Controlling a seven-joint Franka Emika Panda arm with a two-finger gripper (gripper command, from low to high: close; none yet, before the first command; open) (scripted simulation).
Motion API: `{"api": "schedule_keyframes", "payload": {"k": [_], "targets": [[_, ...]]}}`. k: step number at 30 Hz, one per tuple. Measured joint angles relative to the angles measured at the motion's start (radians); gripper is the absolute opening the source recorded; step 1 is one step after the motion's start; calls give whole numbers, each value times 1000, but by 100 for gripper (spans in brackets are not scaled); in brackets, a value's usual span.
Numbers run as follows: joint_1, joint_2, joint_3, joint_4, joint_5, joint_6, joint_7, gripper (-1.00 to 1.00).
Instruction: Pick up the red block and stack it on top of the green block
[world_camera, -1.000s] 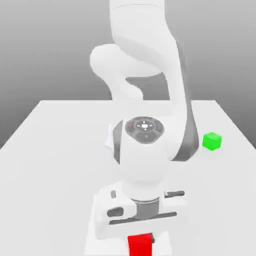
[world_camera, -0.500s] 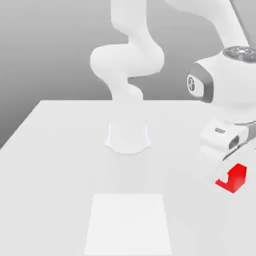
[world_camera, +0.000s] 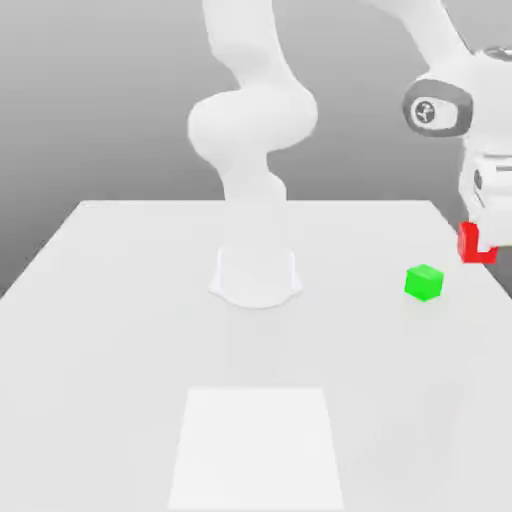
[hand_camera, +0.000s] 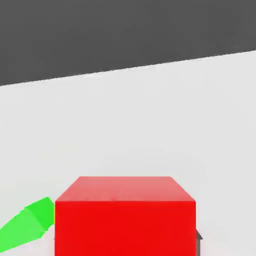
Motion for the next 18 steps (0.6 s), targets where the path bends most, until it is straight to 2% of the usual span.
{"api": "schedule_keyframes", "payload": {"k": [4, 6, 13, 18], "targets": [[98, -33, 82, -67, -6, 21, -21, -100], [96, -17, 119, -85, -40, 45, -5, -100], [-49, 122, 212, -97, -265, 152, 145, -100], [-133, 217, 242, -97, -452, 219, 273, -100]]}}
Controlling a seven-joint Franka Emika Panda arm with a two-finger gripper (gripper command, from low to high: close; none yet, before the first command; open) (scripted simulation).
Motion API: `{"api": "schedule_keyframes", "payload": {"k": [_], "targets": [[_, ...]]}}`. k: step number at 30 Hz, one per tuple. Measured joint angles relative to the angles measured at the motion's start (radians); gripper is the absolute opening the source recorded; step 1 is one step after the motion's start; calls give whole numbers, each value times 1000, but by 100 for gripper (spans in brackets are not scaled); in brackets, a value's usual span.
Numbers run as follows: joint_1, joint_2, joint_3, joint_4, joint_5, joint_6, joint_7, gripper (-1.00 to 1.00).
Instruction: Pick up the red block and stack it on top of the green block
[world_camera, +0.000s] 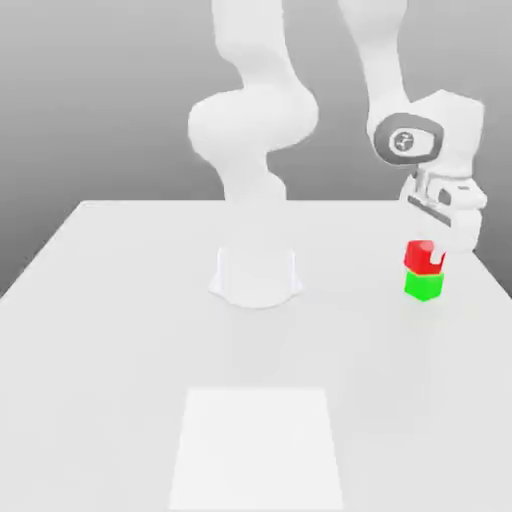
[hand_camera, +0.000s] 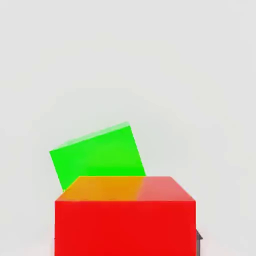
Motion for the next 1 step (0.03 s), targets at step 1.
{"api": "schedule_keyframes", "payload": {"k": [1], "targets": [[-8, 17, -4, 1, -37, 13, 25, -100]]}}
